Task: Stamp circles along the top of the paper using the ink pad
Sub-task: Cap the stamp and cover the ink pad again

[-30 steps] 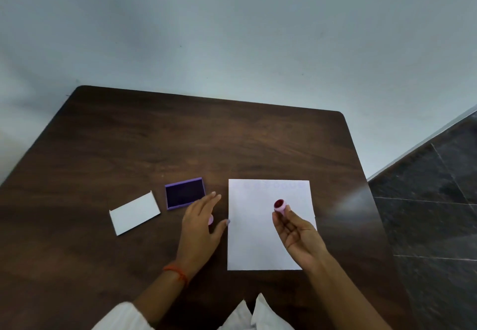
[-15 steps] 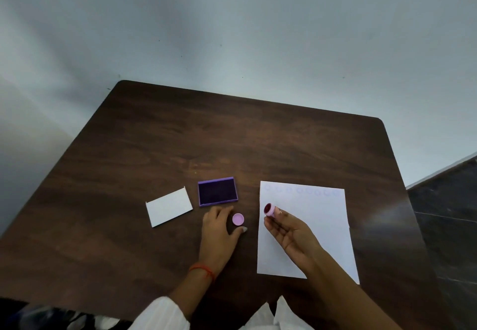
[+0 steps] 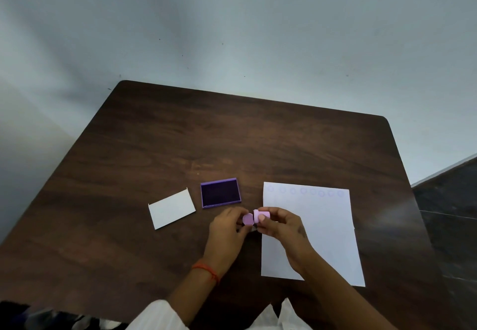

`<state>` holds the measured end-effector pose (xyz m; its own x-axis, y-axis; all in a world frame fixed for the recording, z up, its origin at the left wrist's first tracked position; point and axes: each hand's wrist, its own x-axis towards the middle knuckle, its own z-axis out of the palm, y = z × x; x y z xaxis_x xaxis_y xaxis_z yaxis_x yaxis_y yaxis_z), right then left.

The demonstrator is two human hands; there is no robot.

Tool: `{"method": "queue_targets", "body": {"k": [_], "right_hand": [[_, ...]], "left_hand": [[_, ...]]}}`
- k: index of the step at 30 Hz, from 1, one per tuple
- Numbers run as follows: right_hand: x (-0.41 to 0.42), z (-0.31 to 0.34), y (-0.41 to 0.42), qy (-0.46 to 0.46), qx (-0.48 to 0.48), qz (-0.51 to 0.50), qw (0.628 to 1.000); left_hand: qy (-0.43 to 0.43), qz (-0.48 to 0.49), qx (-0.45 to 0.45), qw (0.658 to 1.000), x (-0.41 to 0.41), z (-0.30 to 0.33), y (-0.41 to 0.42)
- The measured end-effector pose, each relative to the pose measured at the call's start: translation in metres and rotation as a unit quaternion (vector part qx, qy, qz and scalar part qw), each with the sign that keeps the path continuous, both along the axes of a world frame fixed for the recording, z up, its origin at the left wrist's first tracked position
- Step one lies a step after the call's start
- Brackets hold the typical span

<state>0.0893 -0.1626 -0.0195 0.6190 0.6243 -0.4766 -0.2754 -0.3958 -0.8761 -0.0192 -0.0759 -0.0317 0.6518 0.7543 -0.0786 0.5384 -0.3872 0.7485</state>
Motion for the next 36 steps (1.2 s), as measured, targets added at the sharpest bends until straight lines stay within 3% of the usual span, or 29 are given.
{"method": "queue_targets", "body": {"k": [3,8,19,31,36], "right_hand": [[-0.001,0.001,0.002,-0.074,0.001,0.016,0.997],[-0.001,0.002,0.003,-0.122,0.016,0.023,0.992],[0.008,0.002,0.002,-0.149,0.017,0.045,0.988],[0.022,0.003,-0.002,-0.093,-0.035,0.069,0.993],[0.026,0.003,-0.004,-0.054,0.018,0.088,0.994]], "left_hand": [[-0.018,0.009,-0.009,1.000,0.004,0.007,-0.001],[-0.036,0.012,-0.016,0.999,0.006,0.012,-0.001],[-0.049,0.016,-0.057,0.997,0.010,0.019,0.002],[-0.030,-0.029,-0.031,0.999,0.015,0.027,-0.002],[-0.022,-0.021,-0.023,0.999,0.016,0.027,0.005]]}}
